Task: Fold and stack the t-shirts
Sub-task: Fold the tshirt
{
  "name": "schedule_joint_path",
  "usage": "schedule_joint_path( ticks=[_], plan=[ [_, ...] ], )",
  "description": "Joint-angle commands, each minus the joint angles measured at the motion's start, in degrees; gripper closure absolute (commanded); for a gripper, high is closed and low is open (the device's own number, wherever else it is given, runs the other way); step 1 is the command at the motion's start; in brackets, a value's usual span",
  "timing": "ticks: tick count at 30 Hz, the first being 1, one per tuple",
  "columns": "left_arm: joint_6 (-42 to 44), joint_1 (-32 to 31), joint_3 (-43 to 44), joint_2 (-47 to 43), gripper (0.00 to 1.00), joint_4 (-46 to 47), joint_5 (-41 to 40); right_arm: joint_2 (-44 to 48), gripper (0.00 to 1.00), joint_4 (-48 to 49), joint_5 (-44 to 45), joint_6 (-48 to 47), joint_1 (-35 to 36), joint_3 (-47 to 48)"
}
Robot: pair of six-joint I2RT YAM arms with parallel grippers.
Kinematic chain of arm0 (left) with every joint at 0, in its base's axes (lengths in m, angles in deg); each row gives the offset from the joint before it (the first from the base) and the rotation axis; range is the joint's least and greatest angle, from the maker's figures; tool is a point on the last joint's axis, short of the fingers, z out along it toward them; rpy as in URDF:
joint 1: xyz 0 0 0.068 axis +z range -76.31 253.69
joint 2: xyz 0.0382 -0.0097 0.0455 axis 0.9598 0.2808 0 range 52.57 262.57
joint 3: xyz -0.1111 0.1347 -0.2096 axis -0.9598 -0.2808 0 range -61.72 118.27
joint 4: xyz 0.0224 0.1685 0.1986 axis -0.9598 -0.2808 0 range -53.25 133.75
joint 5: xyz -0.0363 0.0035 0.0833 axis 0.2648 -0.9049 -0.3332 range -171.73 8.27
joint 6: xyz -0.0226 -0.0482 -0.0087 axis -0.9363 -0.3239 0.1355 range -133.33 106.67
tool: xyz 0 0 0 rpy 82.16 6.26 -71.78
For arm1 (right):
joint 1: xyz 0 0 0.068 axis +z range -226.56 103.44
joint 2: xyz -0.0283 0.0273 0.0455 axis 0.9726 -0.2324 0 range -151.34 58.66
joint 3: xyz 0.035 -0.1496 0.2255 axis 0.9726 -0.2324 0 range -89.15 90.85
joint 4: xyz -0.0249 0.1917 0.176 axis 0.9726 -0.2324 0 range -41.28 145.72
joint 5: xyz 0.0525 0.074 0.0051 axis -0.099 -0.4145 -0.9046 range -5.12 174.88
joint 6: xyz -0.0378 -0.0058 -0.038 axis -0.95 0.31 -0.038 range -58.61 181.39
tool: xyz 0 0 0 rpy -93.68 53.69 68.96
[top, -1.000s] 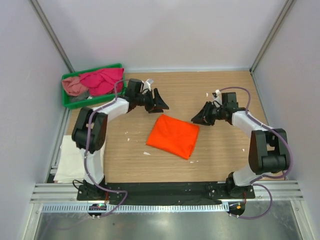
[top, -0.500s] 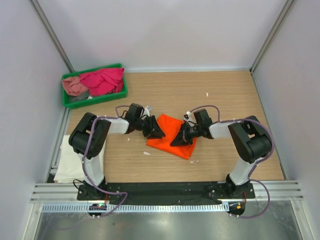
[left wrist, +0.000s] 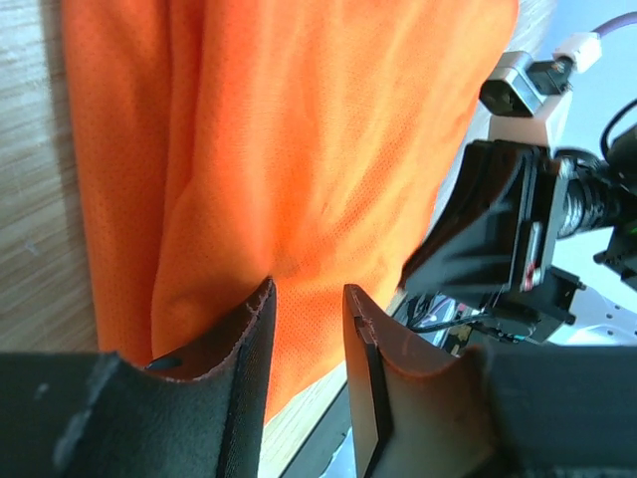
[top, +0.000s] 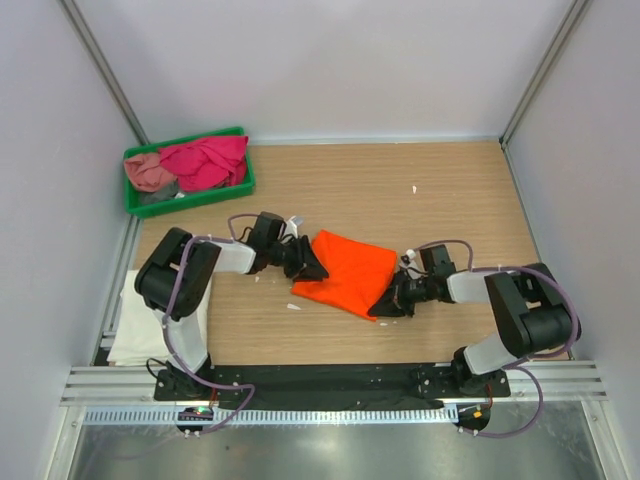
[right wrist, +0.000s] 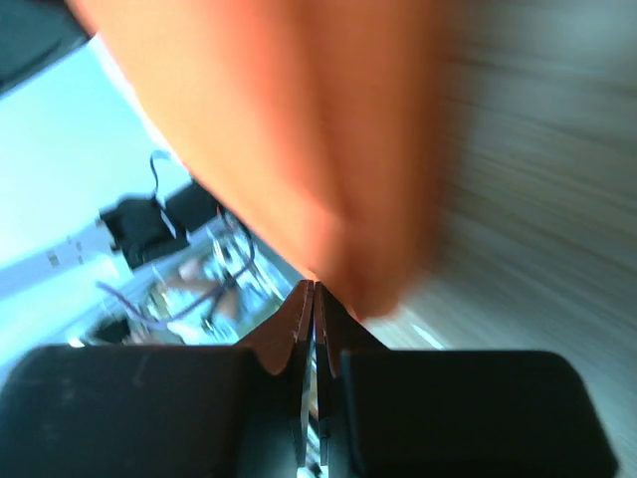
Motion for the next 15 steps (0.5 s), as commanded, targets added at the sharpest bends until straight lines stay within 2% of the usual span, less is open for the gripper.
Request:
schedule_joint_path(
  ticks=[1,5,6,9,11,14,15],
  plan=[
    [3.3,0.2,-0.7,-2.6,0.64,-3.2,-1.4,5.0,0.91,-8.2,4.0,-2.2,-5.6,-3.4],
    [4.3,-0.1,0.3,-9.8,0.55,-7.9,-1.9,9.9,0.91,-14.9,6.6,-4.9,-6.6,-0.9],
    [4.4,-0.1,1.0,-11.4,0.49,-8.9,-2.2,11.3,0.91,-16.5,6.5,-5.1,-6.5,1.3],
    [2.5,-0.7,2.4,-15.2,0.44,-10.2,-2.3,12.8,0.89,-17.7,5.0,-4.8,-5.3,6.7],
    [0.7,-1.4,3.6,-14.4,0.46,-8.5,-0.9,10.3,0.89,-17.1,4.0,-4.0,-4.1,9.0],
    [-4.2,-4.2,3.6,-10.9,0.55,-2.4,0.2,6.5,0.88,-12.9,3.4,-1.1,-2.3,11.2],
    [-5.9,-5.0,3.3,-9.9,0.58,2.2,0.5,5.6,0.88,-10.5,3.5,0.3,-2.5,11.6]
  ],
)
